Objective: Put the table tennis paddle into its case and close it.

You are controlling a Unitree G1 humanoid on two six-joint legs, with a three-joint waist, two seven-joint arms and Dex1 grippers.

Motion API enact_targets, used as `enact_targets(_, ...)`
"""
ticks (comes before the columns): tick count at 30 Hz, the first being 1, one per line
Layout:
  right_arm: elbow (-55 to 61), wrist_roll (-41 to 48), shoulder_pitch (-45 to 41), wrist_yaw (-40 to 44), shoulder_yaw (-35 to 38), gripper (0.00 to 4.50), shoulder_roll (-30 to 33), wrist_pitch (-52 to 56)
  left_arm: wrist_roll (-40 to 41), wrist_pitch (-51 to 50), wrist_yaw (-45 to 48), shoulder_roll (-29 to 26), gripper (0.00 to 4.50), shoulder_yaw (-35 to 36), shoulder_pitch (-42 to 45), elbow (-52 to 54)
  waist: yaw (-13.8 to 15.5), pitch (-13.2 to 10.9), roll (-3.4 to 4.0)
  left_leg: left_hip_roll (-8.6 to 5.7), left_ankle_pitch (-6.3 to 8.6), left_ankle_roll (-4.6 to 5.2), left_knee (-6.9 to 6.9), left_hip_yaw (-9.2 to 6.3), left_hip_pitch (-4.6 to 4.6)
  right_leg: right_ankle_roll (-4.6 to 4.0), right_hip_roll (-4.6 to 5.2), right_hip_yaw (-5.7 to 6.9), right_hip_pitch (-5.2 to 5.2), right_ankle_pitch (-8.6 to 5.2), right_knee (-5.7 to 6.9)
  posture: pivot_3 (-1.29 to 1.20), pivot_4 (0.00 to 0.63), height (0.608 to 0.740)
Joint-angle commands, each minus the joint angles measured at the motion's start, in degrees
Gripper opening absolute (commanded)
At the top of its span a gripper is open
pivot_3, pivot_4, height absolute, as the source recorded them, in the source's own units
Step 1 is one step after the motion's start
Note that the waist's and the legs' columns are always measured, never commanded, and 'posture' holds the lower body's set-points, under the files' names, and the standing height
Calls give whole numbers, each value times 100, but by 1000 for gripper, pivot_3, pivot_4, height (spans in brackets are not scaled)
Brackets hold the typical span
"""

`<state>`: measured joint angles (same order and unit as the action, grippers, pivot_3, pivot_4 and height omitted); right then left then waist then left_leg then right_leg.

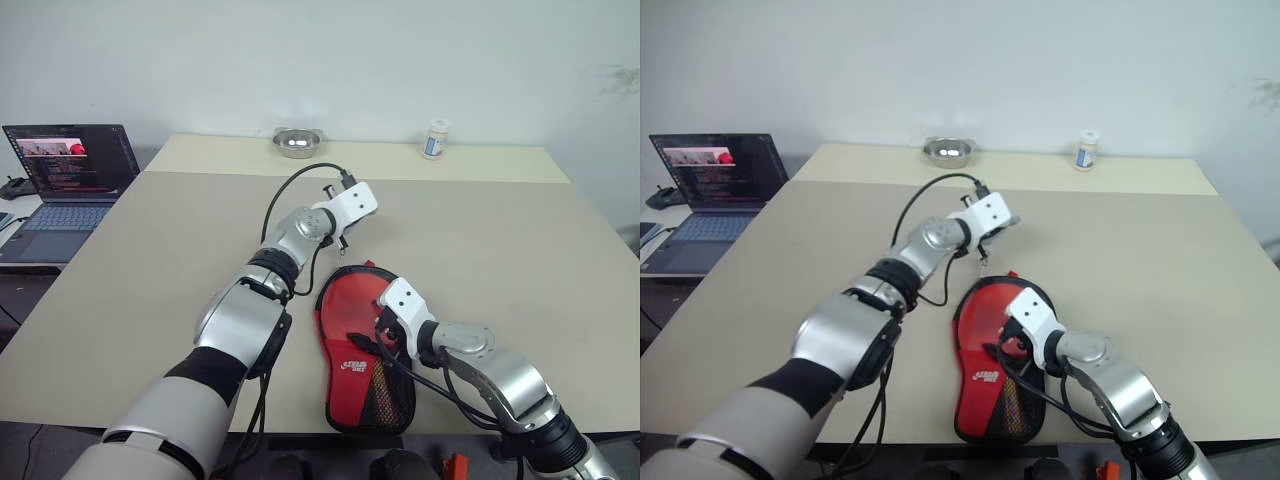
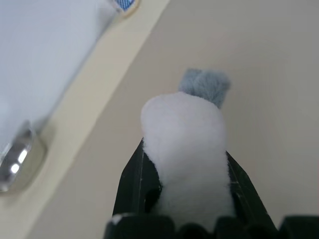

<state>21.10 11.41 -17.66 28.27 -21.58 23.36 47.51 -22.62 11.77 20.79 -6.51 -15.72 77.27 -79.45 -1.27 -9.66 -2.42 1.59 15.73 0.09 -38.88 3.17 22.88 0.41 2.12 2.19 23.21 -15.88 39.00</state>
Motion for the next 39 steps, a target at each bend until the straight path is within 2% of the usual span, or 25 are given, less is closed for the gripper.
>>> enact_targets(1, -469, -110, 227, 237, -512, 4500, 203, 451, -293, 456, -364, 310, 547, -187, 412, 132, 3, 0, 0, 0, 0, 0, 0, 0, 0, 0, 0, 0, 0, 0, 0, 0, 150, 740)
enact_targets(12, -342, -126, 285, 310, -578, 4500, 318, 542, 219, 1382, 966, 1770, 547, 157, 491, 267, 96, 15, 27, -5, 0, 0, 2, 7, 1, 1, -1, -2, 0, -1, -6, 0, 150, 740)
enact_targets(17, -326, -129, 313, 278, -532, 4500, 320, 545, 561, 1566, 1728, 2088, 547, 304, 261, 347, 103, 36, 62, -5, 1, 0, 4, 6, -1, 2, -8, -3, 0, -2, -6, 0, 150, 740)
enact_targets(22, -320, -135, 315, 251, -532, 4500, 296, 548, 616, 1522, 1988, 2060, 546, 268, 139, 354, 105, 39, 65, -8, 1, 1, 4, 7, -1, 2, -19, -4, 0, -2, -6, 0, 150, 740)
enact_targets(26, -326, -141, 318, 229, -533, 4500, 279, 533, 684, 1424, 2185, 1961, 1954, 312, 126, 344, 104, 42, 68, -7, 1, 1, 4, 7, -1, 2, -21, -4, 0, -2, -6, 0, 150, 740)
enact_targets(32, -439, -171, 233, 226, -548, 4500, 225, 478, 484, 1522, 1769, 1731, 4229, 187, 147, 354, 101, 46, 70, -6, 1, 2, 4, 7, -1, 2, -22, -6, 0, -2, -6, 0, 150, 740)
enact_targets(33, -461, -178, 214, 227, -550, 4500, 215, 469, 482, 1509, 1829, 1707, 4468, 180, 140, 351, 98, 49, 71, -5, 1, 2, 4, 7, -1, 2, -22, -6, 0, -2, -6, 0, 150, 740)
enact_targets(39, -597, -230, 124, 204, -532, 4500, 122, 396, 524, 1649, 1912, 1519, 4468, 241, 122, 402, 82, 63, 88, 2, 1, 2, 4, 8, -7, 2, -37, -9, 0, -2, -2, 0, 150, 740)
